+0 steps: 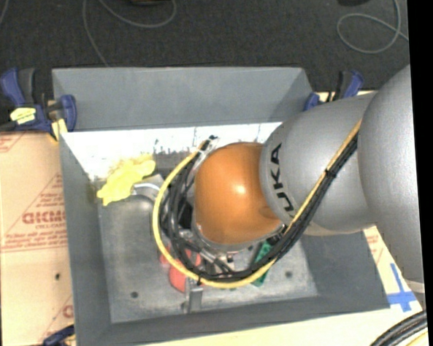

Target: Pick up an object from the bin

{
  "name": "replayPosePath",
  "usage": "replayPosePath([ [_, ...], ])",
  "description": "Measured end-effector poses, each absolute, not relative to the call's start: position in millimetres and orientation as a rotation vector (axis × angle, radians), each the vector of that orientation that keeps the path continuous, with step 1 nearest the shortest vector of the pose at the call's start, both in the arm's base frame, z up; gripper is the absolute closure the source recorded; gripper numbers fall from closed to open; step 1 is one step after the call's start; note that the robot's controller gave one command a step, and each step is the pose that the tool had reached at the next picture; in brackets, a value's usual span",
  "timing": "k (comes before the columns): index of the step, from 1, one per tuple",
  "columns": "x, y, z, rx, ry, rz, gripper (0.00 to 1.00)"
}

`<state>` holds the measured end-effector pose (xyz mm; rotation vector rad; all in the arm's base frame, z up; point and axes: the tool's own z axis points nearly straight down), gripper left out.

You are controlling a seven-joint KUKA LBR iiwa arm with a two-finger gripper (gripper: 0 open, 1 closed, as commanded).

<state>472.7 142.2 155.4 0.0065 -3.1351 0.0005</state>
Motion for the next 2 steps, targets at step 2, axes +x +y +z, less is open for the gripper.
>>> replayPosePath([
  [2, 486.9, 139.3, 141.1, 0.046, -3.140, 0.000, 0.00],
])
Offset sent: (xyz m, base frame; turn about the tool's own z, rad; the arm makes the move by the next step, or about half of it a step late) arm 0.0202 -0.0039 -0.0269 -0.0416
